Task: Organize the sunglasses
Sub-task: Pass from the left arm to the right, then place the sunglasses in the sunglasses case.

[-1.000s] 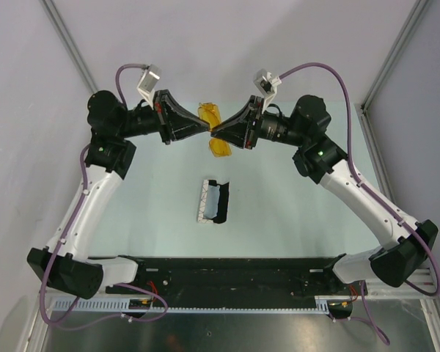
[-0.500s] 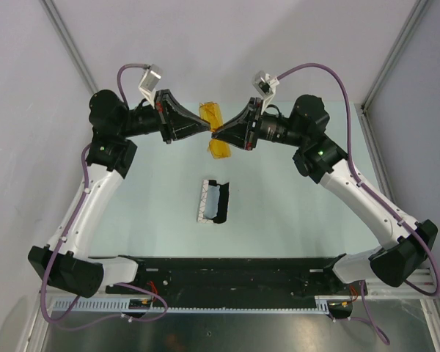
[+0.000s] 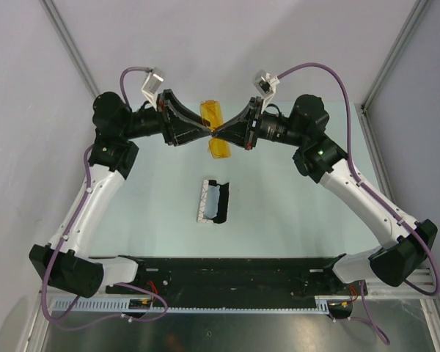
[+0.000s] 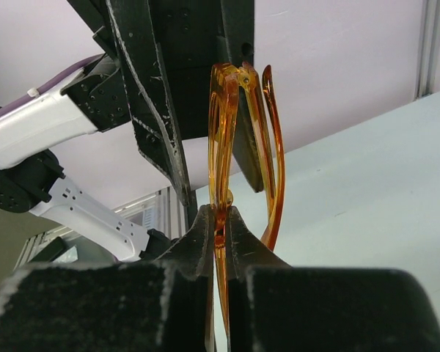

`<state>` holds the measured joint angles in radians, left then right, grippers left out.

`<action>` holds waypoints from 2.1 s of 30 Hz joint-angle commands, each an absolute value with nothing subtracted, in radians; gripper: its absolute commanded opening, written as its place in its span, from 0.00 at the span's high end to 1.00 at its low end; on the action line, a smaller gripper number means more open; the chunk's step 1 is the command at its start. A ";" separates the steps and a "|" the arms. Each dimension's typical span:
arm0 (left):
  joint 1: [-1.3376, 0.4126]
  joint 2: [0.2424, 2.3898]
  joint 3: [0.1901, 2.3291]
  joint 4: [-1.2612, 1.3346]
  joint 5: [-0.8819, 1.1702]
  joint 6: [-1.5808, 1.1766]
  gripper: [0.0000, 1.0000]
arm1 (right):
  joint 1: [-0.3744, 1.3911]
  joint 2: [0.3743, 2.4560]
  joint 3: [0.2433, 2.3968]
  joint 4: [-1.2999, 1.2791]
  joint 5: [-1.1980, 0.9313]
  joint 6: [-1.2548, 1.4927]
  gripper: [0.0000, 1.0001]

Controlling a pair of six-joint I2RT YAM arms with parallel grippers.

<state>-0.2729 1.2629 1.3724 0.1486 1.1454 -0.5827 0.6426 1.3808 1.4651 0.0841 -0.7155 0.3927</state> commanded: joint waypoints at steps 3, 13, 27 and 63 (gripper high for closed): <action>-0.230 1.220 1.324 0.167 1.112 -0.575 0.46 | 0.635 1.376 1.476 0.110 -0.689 0.413 1.00; -0.117 1.161 1.220 0.048 0.956 -0.603 0.28 | 0.630 1.419 1.402 0.083 -0.588 0.503 1.00; -0.066 1.242 0.680 -0.141 0.640 -0.765 0.32 | 0.707 1.502 1.181 0.147 -0.384 0.727 1.00; -0.143 1.608 0.611 -0.184 0.445 -0.799 0.64 | 0.767 1.775 0.956 0.410 -0.268 0.966 1.00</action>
